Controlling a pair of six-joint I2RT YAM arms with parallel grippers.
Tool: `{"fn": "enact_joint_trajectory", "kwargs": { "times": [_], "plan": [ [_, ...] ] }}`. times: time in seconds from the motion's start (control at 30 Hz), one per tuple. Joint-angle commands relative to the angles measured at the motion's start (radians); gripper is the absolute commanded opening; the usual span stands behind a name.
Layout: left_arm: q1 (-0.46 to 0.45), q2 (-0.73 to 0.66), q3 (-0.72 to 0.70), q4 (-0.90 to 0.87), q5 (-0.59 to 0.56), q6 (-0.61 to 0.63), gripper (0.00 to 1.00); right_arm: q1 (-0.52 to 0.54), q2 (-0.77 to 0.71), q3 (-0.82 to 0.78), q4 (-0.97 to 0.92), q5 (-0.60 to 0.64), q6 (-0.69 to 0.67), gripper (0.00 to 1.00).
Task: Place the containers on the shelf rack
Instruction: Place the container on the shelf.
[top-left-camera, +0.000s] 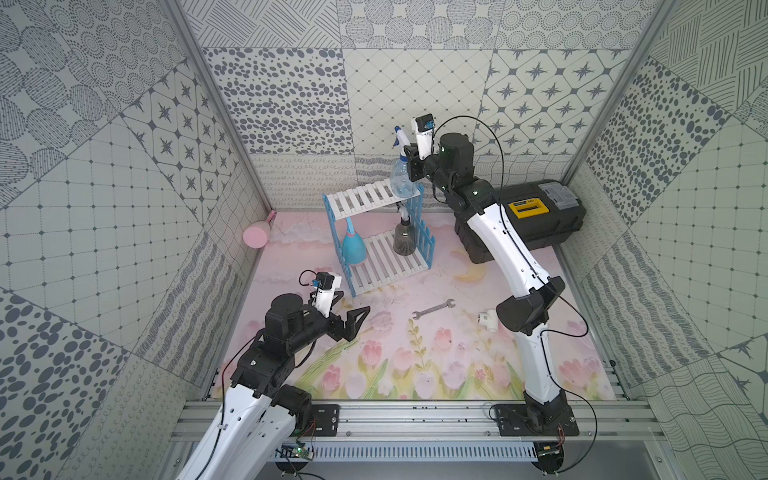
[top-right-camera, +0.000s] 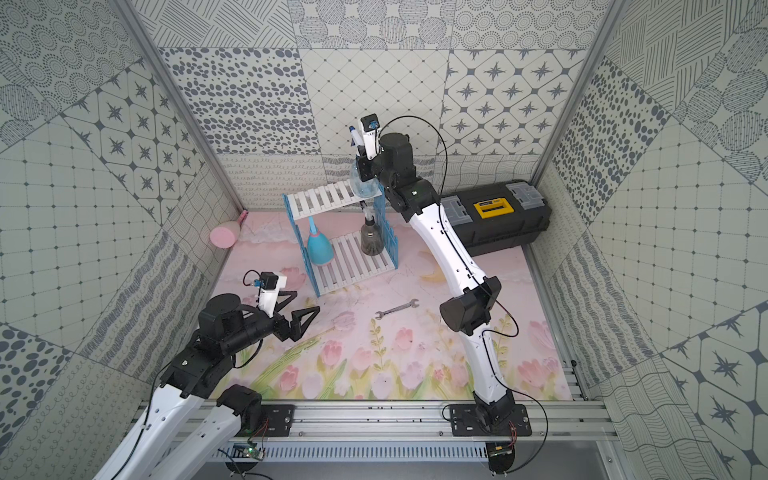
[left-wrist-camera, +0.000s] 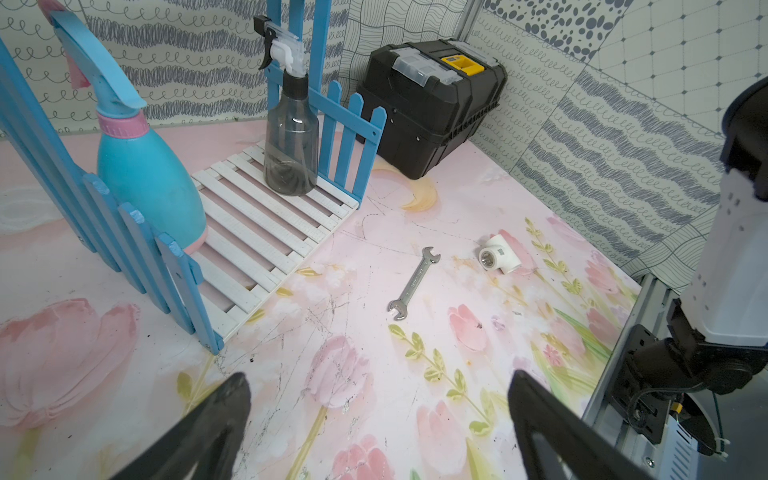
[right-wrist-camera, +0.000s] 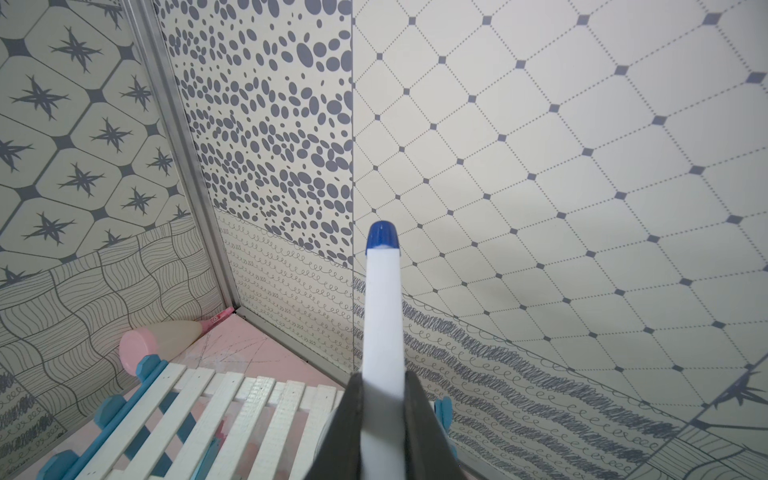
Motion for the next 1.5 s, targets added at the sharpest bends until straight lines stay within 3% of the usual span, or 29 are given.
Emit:
{"fn": "enact_joint_trajectory", "kwargs": {
  "times": [0.0, 0.33, 0.43, 0.63, 0.9, 1.07, 1.27, 1.47],
  "plan": [
    [0.007, 0.001, 0.001, -0.005, 0.011, 0.012, 0.99, -0.005, 0.035, 0.037, 0.017, 0.009, 0.000, 0.00],
    [0.007, 0.004, 0.000, -0.004, 0.017, 0.011, 0.99, -0.012, 0.080, 0.066, 0.017, 0.004, 0.005, 0.00],
    [0.007, 0.005, 0.000, -0.003, 0.018, 0.011, 0.99, -0.012, 0.078, 0.066, 0.017, 0.001, 0.004, 0.13],
    [0.007, 0.006, 0.000, -0.002, 0.018, 0.011, 0.99, -0.008, 0.070, 0.065, 0.017, -0.001, -0.006, 0.56],
    [0.007, 0.000, 0.001, -0.008, 0.020, 0.009, 0.99, -0.007, 0.049, 0.048, 0.018, -0.007, -0.013, 0.84],
    [0.007, -0.001, 0.002, -0.011, 0.020, 0.010, 0.99, -0.006, 0.025, 0.022, 0.018, -0.006, -0.024, 0.97],
    [0.007, -0.008, 0.022, -0.031, -0.021, 0.011, 0.99, 0.002, -0.086, -0.078, 0.018, 0.016, -0.018, 0.97],
    [0.007, 0.035, 0.264, -0.249, -0.144, 0.091, 0.99, 0.001, -0.335, -0.322, 0.018, 0.029, -0.018, 0.97]
  ]
}}
